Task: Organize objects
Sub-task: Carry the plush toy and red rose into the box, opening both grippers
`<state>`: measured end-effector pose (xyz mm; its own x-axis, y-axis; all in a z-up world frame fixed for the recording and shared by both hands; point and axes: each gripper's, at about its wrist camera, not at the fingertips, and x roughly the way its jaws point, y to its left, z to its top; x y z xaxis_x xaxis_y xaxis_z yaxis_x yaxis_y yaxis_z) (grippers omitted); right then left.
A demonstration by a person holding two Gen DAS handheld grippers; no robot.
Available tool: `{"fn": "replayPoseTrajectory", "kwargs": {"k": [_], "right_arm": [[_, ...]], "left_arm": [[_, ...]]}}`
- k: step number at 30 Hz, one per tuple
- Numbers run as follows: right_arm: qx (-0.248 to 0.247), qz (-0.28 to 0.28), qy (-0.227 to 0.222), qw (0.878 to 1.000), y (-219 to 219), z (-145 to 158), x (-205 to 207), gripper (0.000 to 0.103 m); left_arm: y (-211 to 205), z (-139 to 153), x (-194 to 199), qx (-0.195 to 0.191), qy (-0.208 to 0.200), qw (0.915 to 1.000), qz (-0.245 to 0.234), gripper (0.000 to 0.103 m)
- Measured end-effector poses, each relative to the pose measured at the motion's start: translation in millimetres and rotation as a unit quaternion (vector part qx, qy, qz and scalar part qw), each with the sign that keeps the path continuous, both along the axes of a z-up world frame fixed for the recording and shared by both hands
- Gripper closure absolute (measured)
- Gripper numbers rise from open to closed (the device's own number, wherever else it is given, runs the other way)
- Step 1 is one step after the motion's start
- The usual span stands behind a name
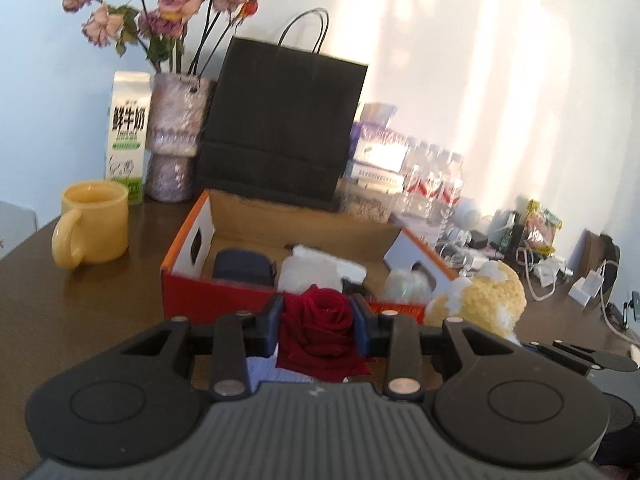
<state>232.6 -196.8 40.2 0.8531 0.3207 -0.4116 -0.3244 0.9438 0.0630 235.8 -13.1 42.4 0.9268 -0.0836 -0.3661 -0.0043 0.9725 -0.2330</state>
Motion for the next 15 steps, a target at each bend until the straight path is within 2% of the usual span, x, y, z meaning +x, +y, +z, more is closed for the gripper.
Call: {"fn": "replayPoseTrajectory", "kwargs": {"k": [8,15], "right_arm": [[0.005,0.005,-0.027,1.000,15.1,32.5,28.7,0.049],[0.014,-0.004,-0.038,0.999,29.6,41.3,70.6,0.049]], "left_arm": [[7.5,32.7,28.7,-0.007,-0.031,0.9995,0.006,0.067],[13.9,39.5,68.6,-0.006,-0.039,0.9992,0.012,0.067]]}}
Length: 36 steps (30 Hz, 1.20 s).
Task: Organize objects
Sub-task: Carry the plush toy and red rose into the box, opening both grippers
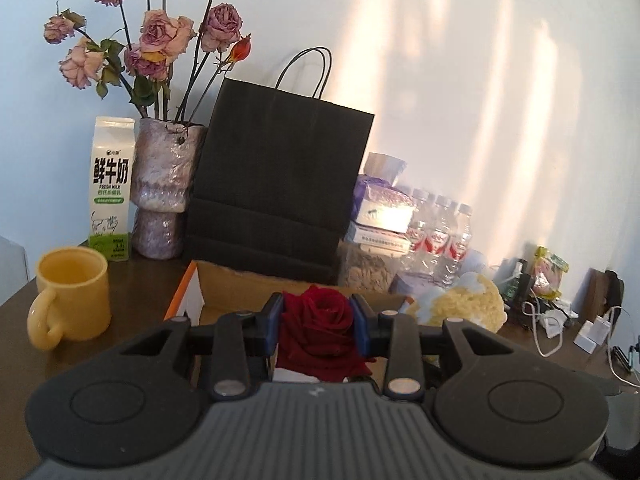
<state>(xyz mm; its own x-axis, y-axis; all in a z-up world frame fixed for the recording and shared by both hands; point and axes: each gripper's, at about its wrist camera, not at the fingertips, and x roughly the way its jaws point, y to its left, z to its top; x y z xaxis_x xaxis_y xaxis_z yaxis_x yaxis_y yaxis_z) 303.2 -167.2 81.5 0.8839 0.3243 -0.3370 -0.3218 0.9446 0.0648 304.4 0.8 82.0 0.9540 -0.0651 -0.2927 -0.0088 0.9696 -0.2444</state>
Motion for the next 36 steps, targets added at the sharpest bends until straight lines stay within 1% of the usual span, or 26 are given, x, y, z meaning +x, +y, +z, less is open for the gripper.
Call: {"fn": "replayPoseTrajectory", "kwargs": {"k": [9,11,13,17,21,27,28,29,30,31,32,33,36], "right_arm": [[0.031,-0.026,0.026,0.999,0.0,-10.6,75.4,0.049],[0.038,-0.033,0.029,0.998,-1.8,-13.0,91.0,0.049],[0.043,-0.041,0.035,0.998,-3.2,-15.1,107.3,0.049],[0.040,-0.052,0.050,0.997,-2.8,-20.3,133.7,0.049],[0.030,-0.050,0.063,0.996,-1.1,-28.3,145.8,0.049],[0.023,-0.053,0.071,0.996,-1.9,-33.1,148.7,0.048],[0.023,-0.054,0.074,0.996,-2.3,-33.1,148.7,0.047],[0.021,-0.058,0.077,0.995,-2.2,-33.0,148.7,0.046],[0.015,-0.060,0.080,0.995,-1.7,-33.2,149.1,0.035],[0.012,-0.063,0.080,0.995,-1.5,-33.4,148.6,0.016],[0.011,-0.065,0.078,0.995,-1.3,-33.2,147.8,0.007],[0.010,-0.067,0.075,0.995,-1.0,-32.7,146.9,0.001],[0.008,-0.067,0.074,0.995,-1.0,-31.4,145.7,0.000]], "left_arm": [[21.4,-5.5,67.3,-0.005,0.014,0.9994,0.030,0.067],[26.6,-9.1,78.2,-0.009,0.019,0.9993,0.031,0.067],[34.4,-14.0,88.9,-0.026,0.025,0.9987,0.035,0.067],[40.5,-21.4,101.4,-0.021,0.042,0.9980,0.042,0.067],[41.2,-30.5,108.2,-0.016,0.058,0.9973,0.043,0.067],[38.0,-35.2,108.5,-0.007,0.063,0.9971,0.042,0.066],[37.2,-35.7,108.7,-0.006,0.066,0.9969,0.043,0.055],[35.9,-36.3,109.1,-0.002,0.070,0.9967,0.042,0.032],[34.3,-36.2,108.5,0.001,0.068,0.9968,0.043,0.020],[32.3,-36.0,107.1,0.006,0.063,0.9970,0.045,0.002],[30.0,-35.3,105.3,0.015,0.057,0.9970,0.051,0.000],[28.3,-34.5,103.9,0.022,0.054,0.9967,0.057,0.000],[29.0,-34.7,104.9,0.016,0.061,0.9963,0.059,0.000]]}}
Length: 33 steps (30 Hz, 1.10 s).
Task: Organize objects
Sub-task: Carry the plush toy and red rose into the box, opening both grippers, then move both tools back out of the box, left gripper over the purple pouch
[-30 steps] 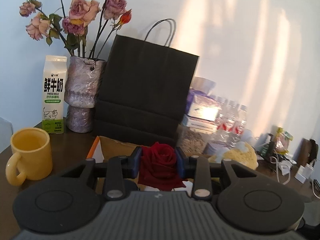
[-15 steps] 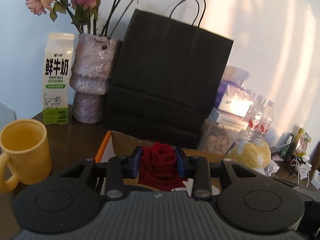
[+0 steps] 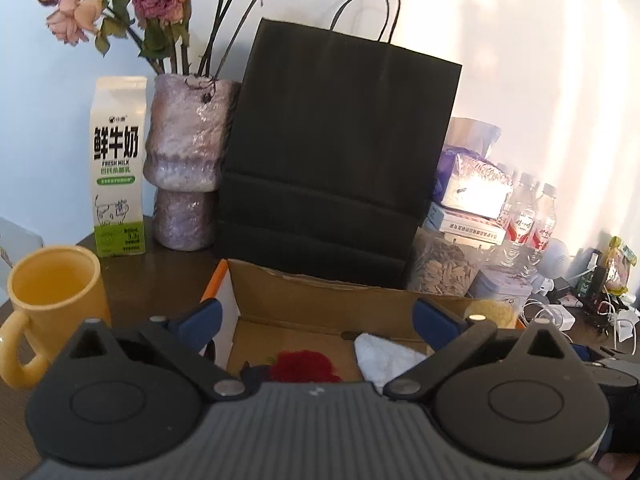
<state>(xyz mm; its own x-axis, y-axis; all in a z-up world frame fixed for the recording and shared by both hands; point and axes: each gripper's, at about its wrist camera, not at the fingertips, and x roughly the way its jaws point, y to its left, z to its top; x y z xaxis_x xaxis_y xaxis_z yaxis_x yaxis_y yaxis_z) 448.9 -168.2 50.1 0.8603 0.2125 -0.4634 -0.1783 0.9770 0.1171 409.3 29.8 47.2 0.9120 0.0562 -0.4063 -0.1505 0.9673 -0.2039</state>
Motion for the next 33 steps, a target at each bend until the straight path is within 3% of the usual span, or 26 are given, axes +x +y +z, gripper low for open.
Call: {"fn": "replayPoseTrajectory", "kwargs": {"k": [20,33], "right_arm": [[-0.010,0.006,0.000,1.000,4.8,0.9,-3.4,0.000],[-0.028,0.026,-0.040,0.998,6.2,15.4,-40.7,0.000]], "left_arm": [[0.6,3.9,-4.8,-0.003,-0.002,1.0000,0.001,0.000],[-7.6,22.6,-47.6,0.003,-0.036,0.9989,-0.028,0.000]]}}
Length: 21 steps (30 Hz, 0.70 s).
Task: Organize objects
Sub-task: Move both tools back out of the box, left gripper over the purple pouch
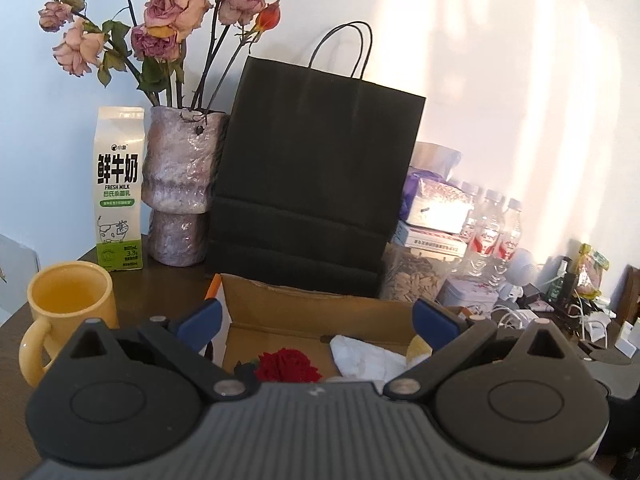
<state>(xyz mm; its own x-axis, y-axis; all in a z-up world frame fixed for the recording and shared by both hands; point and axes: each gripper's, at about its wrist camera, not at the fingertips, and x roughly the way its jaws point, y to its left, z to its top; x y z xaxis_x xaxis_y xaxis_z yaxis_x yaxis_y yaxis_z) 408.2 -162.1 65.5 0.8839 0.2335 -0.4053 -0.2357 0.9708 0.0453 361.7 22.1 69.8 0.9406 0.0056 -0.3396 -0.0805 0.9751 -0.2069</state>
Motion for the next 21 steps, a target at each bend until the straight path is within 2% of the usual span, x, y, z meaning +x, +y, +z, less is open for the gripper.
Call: {"fn": "replayPoseTrajectory", "kwargs": {"k": [9,21], "right_arm": [[-0.022,0.011,-0.009,1.000,-3.3,-1.9,-37.2,0.000],[-0.011,0.034,-0.007,0.999,-17.5,-3.3,-95.6,0.000]], "left_arm": [[2.4,1.3,-29.5,-0.002,-0.002,1.0000,0.000,0.000],[6.8,-3.3,-76.0,-0.005,0.008,0.9999,0.010,0.000]]}}
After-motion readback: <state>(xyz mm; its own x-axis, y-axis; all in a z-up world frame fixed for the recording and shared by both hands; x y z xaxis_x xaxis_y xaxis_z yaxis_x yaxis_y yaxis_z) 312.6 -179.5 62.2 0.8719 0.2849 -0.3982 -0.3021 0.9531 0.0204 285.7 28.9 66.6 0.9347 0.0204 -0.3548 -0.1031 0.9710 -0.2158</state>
